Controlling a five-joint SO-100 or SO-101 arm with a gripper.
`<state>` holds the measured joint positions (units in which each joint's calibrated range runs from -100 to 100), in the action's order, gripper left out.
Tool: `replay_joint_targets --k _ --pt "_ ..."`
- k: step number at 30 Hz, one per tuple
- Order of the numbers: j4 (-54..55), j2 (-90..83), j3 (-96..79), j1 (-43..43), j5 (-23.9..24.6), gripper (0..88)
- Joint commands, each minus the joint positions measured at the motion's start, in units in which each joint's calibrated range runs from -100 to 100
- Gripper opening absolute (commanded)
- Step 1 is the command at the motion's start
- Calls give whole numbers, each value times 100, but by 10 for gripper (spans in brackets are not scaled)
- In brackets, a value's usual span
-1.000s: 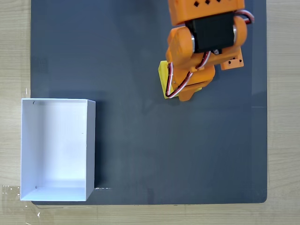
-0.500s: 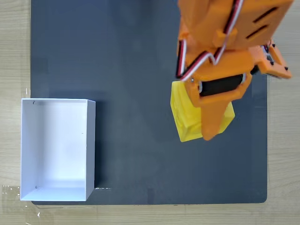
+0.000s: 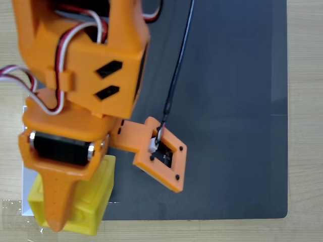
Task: Grasp a yellow block and put it in the box
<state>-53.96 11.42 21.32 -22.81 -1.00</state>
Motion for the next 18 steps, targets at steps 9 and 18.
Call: replay_joint_targets --k 9,18 --pt "1155 1036 496 -1036 -15 243" --pt "1138 2002 858 -1002 -20 243"
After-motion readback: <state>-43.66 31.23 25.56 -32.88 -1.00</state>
